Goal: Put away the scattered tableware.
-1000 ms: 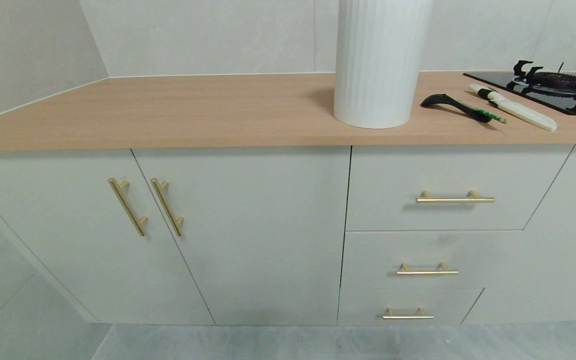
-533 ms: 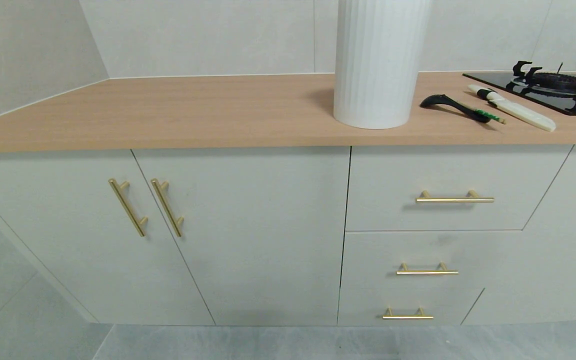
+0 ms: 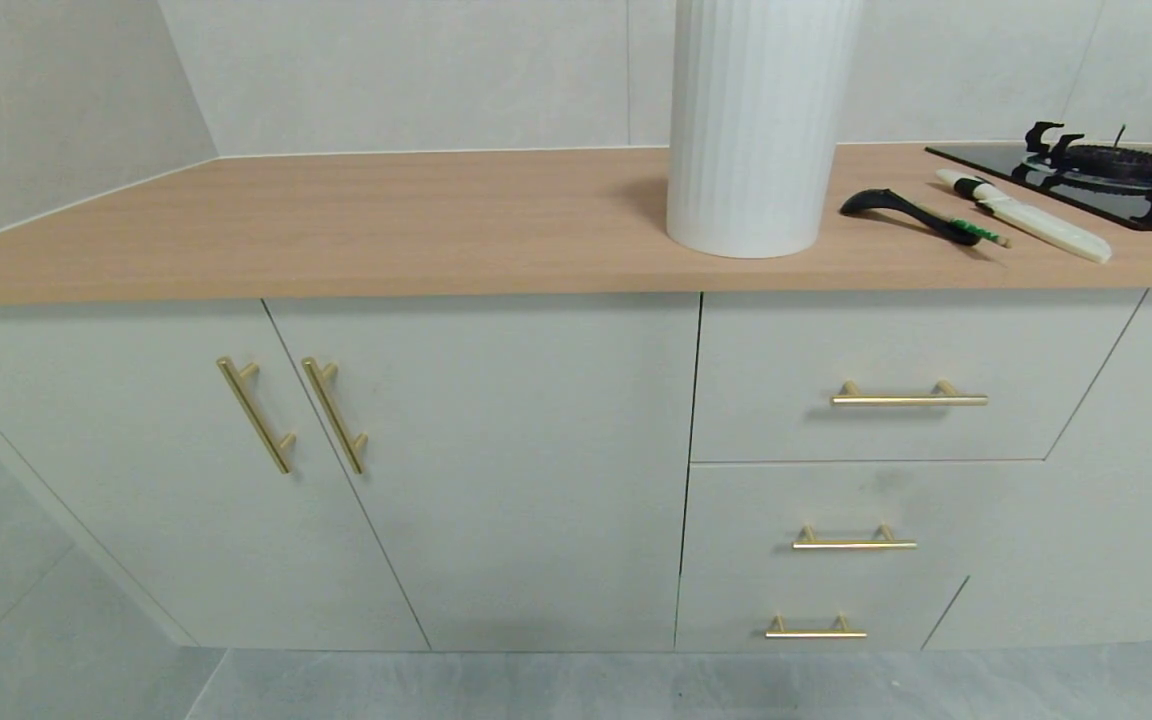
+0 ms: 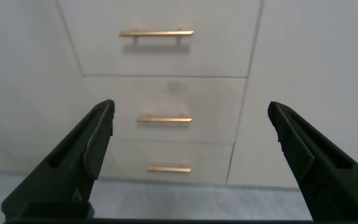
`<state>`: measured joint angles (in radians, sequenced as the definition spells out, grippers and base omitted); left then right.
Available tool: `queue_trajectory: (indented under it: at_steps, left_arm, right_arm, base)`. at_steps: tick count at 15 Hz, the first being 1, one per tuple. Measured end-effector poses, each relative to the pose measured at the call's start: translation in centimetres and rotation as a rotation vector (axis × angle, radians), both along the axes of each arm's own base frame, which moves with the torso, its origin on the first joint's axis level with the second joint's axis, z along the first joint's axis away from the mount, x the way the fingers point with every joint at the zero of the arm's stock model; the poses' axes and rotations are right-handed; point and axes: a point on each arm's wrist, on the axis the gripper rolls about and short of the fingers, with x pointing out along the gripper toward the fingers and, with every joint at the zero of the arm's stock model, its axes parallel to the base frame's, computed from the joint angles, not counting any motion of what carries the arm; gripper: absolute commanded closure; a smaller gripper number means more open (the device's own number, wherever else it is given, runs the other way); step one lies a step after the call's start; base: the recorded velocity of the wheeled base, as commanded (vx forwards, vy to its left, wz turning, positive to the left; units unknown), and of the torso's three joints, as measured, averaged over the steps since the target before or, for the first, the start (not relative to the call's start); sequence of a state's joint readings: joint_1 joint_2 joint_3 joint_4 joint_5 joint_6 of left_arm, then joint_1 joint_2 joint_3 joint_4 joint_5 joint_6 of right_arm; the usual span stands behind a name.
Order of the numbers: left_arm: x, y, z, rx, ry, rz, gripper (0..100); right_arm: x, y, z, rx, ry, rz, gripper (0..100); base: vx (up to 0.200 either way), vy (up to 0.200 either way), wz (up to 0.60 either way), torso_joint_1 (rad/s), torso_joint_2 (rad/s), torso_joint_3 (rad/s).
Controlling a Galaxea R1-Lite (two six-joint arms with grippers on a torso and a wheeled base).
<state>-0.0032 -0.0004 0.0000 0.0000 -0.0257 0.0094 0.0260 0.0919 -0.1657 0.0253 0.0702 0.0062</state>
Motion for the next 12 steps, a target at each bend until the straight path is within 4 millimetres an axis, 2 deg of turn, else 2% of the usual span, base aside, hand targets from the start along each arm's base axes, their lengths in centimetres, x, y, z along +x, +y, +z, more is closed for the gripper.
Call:
queue_trajectory:
  at_steps: [6, 12]
  left_arm:
    - [0.0, 0.0, 0.0, 0.000, 0.000, 0.000, 0]
    - [0.0, 0.0, 0.0, 0.000, 0.000, 0.000, 0]
  right_arm:
    - [2.7, 0.1, 1.5, -0.035, 0.193, 0.093, 0]
    - [7.3, 1.0, 3.0, -0.068, 0.421, 0.196, 0]
  base:
    - [0.000, 0.000, 0.00, 0.000, 0.00, 0.000]
    - [0.000, 0.000, 0.00, 0.000, 0.00, 0.000]
